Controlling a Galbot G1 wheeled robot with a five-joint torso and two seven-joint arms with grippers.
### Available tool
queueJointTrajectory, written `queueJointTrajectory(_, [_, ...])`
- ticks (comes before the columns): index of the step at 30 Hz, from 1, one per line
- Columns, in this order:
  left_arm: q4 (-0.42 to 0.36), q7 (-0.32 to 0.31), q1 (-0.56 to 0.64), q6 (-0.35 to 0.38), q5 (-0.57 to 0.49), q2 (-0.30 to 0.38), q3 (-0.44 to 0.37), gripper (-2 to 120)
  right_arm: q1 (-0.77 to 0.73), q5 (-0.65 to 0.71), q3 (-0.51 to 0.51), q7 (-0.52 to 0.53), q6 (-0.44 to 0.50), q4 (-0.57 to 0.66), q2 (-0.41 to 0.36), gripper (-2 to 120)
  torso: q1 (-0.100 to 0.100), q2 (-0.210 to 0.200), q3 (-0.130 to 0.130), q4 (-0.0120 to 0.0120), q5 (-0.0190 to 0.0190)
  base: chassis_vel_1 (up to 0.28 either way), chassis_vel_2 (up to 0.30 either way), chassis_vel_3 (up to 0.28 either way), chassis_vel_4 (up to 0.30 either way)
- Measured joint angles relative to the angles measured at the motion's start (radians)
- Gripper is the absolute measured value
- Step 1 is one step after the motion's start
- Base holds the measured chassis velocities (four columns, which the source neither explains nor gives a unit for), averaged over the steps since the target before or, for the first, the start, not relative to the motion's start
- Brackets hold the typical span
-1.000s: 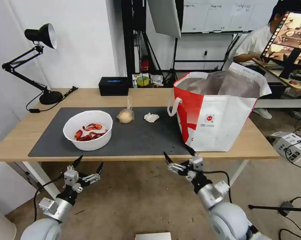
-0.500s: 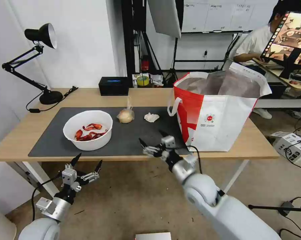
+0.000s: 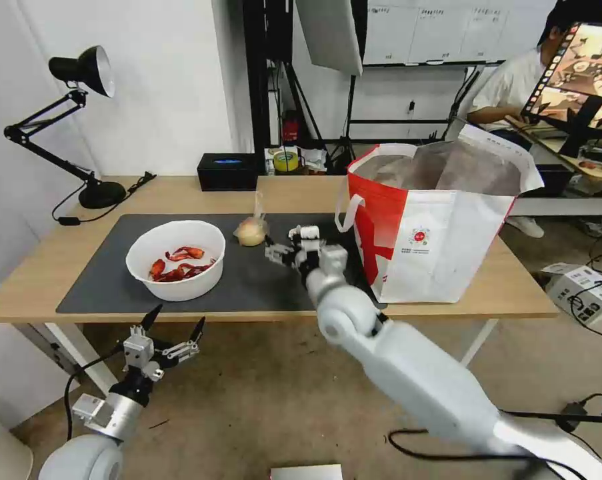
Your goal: Pick up the trash from the table and place it into the takeout bag.
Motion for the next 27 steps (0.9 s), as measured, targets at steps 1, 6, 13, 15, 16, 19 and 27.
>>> queueJointTrajectory(1, [0.002,0.0,0.0,0.0,0.0,-0.001,0.001,100,0.017,0.0,-0.004,0.008,-0.002,-0.03,0.012,100,0.0,0.0,0.0,0.0,0.0,0.0,0.0,0.0,0.0])
queueJointTrajectory(6, [0.006,0.0,-0.005,0.0,0.0,-0.006,0.008,100,0.062,0.001,-0.011,0.027,-0.01,-0.115,0.047,100,0.0,0.0,0.0,0.0001,-0.0001,0.0,0.0,0.0,0.0])
queueJointTrajectory(13, [0.014,-0.001,-0.016,-0.001,0.0,-0.014,0.017,100,0.146,-0.011,-0.002,0.092,-0.027,-0.361,0.168,100,0.0,0.0,0.0,0.0,0.0,0.0,0.0,0.0,0.0])
queueJointTrajectory(15, [0.015,-0.001,-0.017,-0.001,0.0,-0.014,0.017,100,0.162,-0.013,0.0,0.103,-0.034,-0.403,0.188,100,0.0,0.0,0.0,0.0,0.0,0.0,0.0,0.0,0.0])
queueJointTrajectory(16, [0.015,-0.001,-0.017,-0.001,0.0,-0.014,0.017,100,0.162,-0.013,0.0,0.103,-0.034,-0.403,0.188,100,0.0,0.0,0.0,0.0,0.0,0.0,0.0,0.0,0.0])
queueJointTrajectory(19, [0.014,-0.001,-0.02,-0.002,0.0,-0.014,0.017,100,0.185,-0.015,0.003,0.128,-0.05,-0.463,0.224,100,0.0,0.0,0.0,0.0,0.0,0.0,0.0,0.0,0.0])
queueJointTrajectory(27, [0.006,-0.001,-0.017,-0.004,0.0,-0.014,0.016,100,0.203,-0.019,0.017,0.163,-0.077,-0.536,0.271,100,0.0,0.0,0.0,0.0,0.0,0.0,0.0,0.0,0.0])
